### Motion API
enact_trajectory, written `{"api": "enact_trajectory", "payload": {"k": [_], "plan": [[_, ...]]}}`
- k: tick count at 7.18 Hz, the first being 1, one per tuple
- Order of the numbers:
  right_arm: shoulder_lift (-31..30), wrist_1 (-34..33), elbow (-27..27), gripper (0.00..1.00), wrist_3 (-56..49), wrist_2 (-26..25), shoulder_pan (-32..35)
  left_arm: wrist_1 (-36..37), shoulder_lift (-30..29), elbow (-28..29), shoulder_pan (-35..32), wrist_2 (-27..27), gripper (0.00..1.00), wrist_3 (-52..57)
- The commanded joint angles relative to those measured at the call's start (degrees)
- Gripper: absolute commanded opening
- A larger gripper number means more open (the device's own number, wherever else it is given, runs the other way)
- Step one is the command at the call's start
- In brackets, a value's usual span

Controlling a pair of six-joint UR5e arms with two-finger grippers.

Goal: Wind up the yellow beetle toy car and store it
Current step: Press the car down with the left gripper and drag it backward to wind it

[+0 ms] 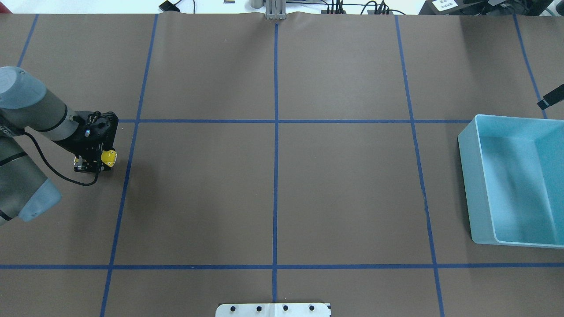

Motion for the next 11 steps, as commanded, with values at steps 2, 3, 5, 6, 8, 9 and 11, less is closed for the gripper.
{"api": "enact_trajectory", "payload": {"k": [2, 3, 5, 6, 8, 9, 11], "plan": [[-0.49, 0.00, 0.02, 1.00, 0.00, 0.00, 0.00, -7.18, 0.55, 1.67, -0.70, -0.34, 0.00, -0.21], [-0.58, 0.00, 0.03, 1.00, 0.00, 0.00, 0.00, -8.50, 0.55, 2.63, -0.78, -0.77, 0.00, -0.56], [-0.67, 0.00, -0.06, 1.00, 0.00, 0.00, 0.00, -8.78, 0.55, 3.52, -1.49, -3.58, 0.00, -3.10], [-0.76, 0.00, -0.50, 1.00, 0.00, 0.00, 0.00, -8.78, 0.55, 3.78, -1.58, -4.89, 0.00, -3.98], [-0.93, 0.00, -0.41, 1.00, 0.00, 0.00, 0.00, -8.95, 0.37, 4.66, -1.67, -5.61, 0.00, -6.10], [-0.93, 0.00, -0.41, 1.00, 0.00, 0.00, 0.00, -9.30, 0.29, 5.10, -1.66, -5.61, 0.00, -6.01], [-0.93, 0.00, -0.41, 1.00, -0.09, 0.00, 0.00, -10.36, 0.28, 5.80, -1.66, -5.70, 0.00, -6.10]]}}
